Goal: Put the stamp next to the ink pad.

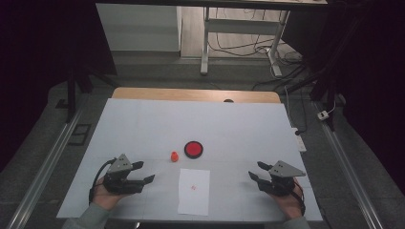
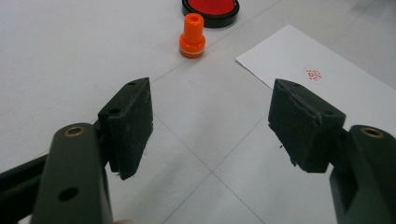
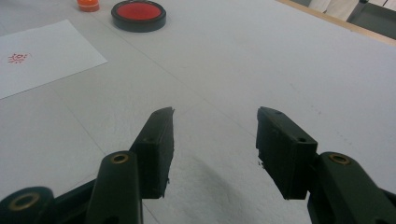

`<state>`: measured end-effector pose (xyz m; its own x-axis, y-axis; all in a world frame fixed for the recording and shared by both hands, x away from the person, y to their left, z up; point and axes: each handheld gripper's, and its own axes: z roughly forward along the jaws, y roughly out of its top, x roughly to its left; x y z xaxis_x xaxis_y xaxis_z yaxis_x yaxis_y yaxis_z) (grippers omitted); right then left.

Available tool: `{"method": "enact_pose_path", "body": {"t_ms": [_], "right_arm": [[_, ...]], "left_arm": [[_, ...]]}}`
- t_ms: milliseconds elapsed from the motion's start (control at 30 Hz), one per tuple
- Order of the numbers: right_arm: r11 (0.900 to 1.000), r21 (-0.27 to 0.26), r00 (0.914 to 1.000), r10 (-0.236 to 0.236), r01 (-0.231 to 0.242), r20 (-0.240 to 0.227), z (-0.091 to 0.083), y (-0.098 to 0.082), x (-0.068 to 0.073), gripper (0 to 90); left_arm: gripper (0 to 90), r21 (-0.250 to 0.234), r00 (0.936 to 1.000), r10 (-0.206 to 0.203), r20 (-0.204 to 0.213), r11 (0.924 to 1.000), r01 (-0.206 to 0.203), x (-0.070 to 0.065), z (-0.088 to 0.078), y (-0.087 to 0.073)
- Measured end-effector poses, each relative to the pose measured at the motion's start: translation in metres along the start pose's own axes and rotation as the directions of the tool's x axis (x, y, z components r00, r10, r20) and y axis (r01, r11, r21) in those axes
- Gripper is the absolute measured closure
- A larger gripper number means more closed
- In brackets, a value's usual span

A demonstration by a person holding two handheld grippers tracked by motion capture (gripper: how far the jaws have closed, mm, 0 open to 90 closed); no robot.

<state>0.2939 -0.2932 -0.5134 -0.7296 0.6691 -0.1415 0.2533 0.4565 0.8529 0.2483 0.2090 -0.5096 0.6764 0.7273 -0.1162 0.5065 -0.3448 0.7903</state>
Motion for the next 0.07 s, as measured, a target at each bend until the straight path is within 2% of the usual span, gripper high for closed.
{"method": "enact_pose_path", "body": {"t_ms": [67], "right_arm": [[1.000,0.002,1.0000,-0.001,0.001,0.000,-0.0002,0.0004,0.0003,45.8]], "left_arm": [[31.0,-0.001,1.0000,-0.001,0.001,1.0000,0.001,0.0002,0.0000,-0.0001]]}}
